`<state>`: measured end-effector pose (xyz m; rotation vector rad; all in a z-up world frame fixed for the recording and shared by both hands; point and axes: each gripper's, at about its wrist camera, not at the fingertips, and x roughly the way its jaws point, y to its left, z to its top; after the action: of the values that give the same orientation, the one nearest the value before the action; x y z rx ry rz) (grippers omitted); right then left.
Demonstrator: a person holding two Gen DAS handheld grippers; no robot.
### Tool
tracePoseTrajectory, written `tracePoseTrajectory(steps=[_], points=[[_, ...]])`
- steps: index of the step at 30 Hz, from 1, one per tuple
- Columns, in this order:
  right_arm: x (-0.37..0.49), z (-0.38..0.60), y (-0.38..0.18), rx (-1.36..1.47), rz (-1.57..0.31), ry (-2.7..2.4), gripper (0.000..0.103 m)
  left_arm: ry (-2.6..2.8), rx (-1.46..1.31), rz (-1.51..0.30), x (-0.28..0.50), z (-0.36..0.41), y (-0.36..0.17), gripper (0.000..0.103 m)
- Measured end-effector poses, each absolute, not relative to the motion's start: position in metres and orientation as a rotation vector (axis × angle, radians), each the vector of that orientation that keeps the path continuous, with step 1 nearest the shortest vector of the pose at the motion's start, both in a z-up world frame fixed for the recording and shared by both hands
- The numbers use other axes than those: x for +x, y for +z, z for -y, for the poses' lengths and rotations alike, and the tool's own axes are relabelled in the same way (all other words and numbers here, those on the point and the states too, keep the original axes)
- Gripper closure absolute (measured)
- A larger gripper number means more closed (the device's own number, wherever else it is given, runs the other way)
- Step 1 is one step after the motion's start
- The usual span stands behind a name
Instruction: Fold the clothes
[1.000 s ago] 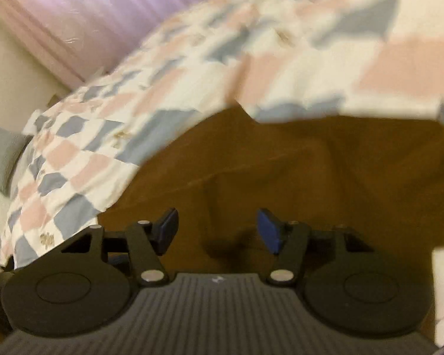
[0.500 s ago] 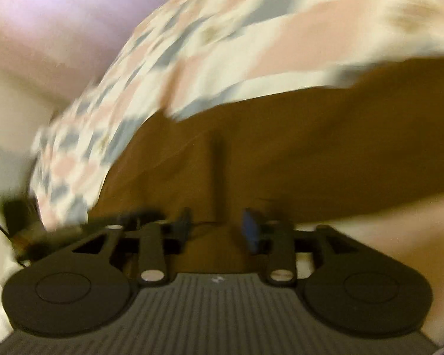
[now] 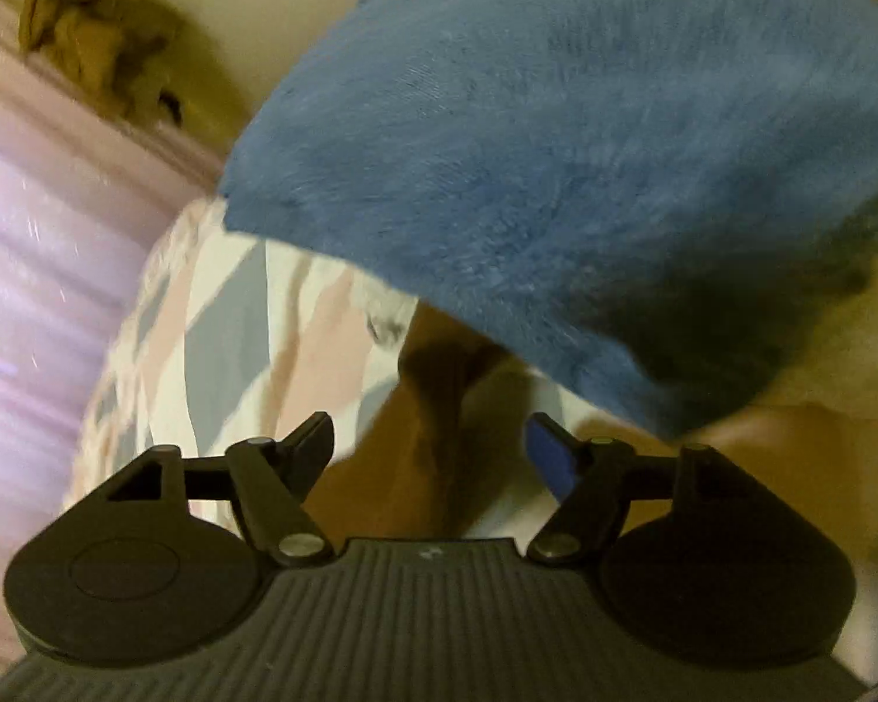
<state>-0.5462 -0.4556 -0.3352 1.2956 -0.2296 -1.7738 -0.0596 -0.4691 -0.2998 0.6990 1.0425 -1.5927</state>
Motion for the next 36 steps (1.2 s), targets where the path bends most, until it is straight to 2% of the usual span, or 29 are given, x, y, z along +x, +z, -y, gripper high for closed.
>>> tracePoseTrajectory(steps=[1,2,3,6,8,14,19,21,23,24,27,29,33,35,36], points=[[-0.547,0.46,-0.343,1.306,0.248,-1.795,0.043,-1.594,0.697,-1.05,-0.063,0.468,-0.301,0.074],[-0.548,0.465,-0.352,1.344,0.265,-1.794,0.088,-1.596,0.695,-1.057,-0.066,0.466,-0.302,0.074],[-0.546,0.469,-0.355,1.365,0.286,-1.77,0.096,-1.595,0.693,-1.061,-0.068,0.464,-0.301,0.074],[-0.514,0.479,-0.325,1.269,0.244,-1.751,0.096,-1.561,0.666,-1.043,-0.05,0.452,-0.291,0.074],[-0.466,0.49,-0.281,1.106,0.14,-1.685,0.097,-1.519,0.628,-1.041,-0.026,0.438,-0.281,0.073],[-0.247,0.502,-0.183,0.717,-0.082,-1.244,0.097,-1.335,0.489,-1.058,0.082,0.371,-0.257,0.071],[-0.044,0.474,-0.194,0.591,-0.208,-0.918,0.095,-1.193,0.393,-1.087,0.185,0.303,-0.261,0.07],[0.031,0.462,-0.216,0.587,-0.275,-0.811,0.087,-1.144,0.372,-1.108,0.226,0.282,-0.27,0.07],[0.096,0.45,-0.245,0.645,-0.369,-0.698,0.054,-1.099,0.356,-1.131,0.267,0.265,-0.282,0.07],[0.116,0.442,-0.255,0.674,-0.434,-0.667,0.054,-1.087,0.356,-1.144,0.285,0.261,-0.289,0.069],[0.13,0.412,-0.272,0.744,-0.497,-0.672,0.051,-1.107,0.344,-1.179,0.326,0.261,-0.305,0.064],[0.116,0.402,-0.283,0.797,-0.516,-0.737,0.034,-1.166,0.306,-1.196,0.343,0.272,-0.313,0.053],[0.044,0.392,-0.296,0.9,-0.592,-0.923,0.033,-1.267,0.13,-1.274,0.356,0.313,-0.334,0.043],[0.009,0.397,-0.303,0.931,-0.609,-1.012,0.033,-1.26,0.058,-1.355,0.36,0.333,-0.355,0.032],[-0.008,0.399,-0.306,0.946,-0.618,-1.057,0.033,-1.234,0.05,-1.387,0.359,0.34,-0.366,0.031]])
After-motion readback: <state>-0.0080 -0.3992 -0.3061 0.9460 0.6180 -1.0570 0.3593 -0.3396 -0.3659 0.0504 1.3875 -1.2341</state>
